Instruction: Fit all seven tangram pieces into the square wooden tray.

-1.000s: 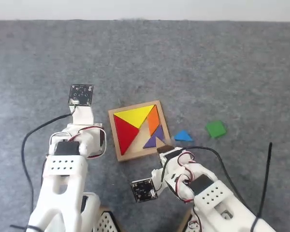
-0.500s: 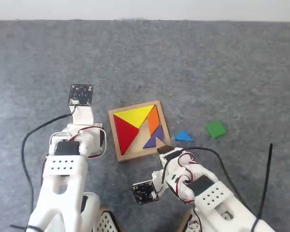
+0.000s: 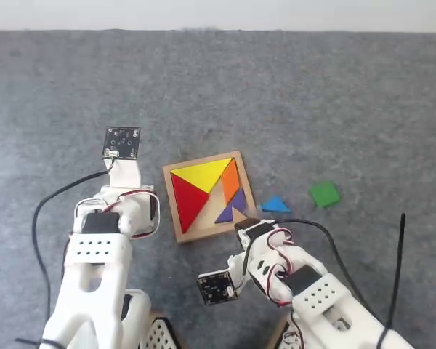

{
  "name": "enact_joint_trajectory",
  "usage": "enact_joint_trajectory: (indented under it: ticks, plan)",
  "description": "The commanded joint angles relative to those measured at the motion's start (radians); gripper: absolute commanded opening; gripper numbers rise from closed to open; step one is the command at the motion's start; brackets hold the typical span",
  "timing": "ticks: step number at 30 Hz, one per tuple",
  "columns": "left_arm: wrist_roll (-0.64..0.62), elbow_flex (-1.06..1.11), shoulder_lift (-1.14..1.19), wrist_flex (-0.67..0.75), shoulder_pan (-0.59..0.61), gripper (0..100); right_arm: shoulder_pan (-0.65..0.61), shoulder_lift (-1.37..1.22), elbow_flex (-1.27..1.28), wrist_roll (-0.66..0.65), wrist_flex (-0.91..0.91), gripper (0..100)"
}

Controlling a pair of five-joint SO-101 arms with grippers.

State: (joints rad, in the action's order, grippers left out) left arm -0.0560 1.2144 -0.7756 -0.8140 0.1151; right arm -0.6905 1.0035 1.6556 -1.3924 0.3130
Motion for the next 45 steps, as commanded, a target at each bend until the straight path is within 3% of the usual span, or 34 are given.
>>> enact_joint_trajectory:
  ticks: [1, 20, 23, 28, 31, 34, 45]
  plan:
    - [0.002, -0.007, -0.023, 0.029, -0.008, 5, 0.004, 0.004, 0.017, -0.011, -0.013, 6.2]
    - [0.002, -0.007, -0.025, 0.028, -0.008, 5, 0.008, 0.105, -0.029, 0.169, -0.018, 0.9]
    - [0.002, -0.007, -0.025, 0.028, -0.008, 5, 0.005, 0.105, -0.072, 0.178, 0.053, 1.6]
    - [0.002, -0.007, -0.025, 0.026, -0.008, 5, 0.012, 0.105, -0.250, 0.158, 0.406, 16.1]
    - [0.002, -0.007, -0.026, 0.023, -0.008, 5, 0.012, 0.105, -0.288, 0.060, 0.558, 28.3]
    - [0.006, -0.012, -0.028, 0.009, -0.008, 5, 0.010, 0.105, -0.229, 0.032, 0.507, 34.7]
    - [0.006, -0.008, -0.028, 0.011, -0.008, 5, 0.012, 0.104, -0.023, 0.008, 0.180, 34.7]
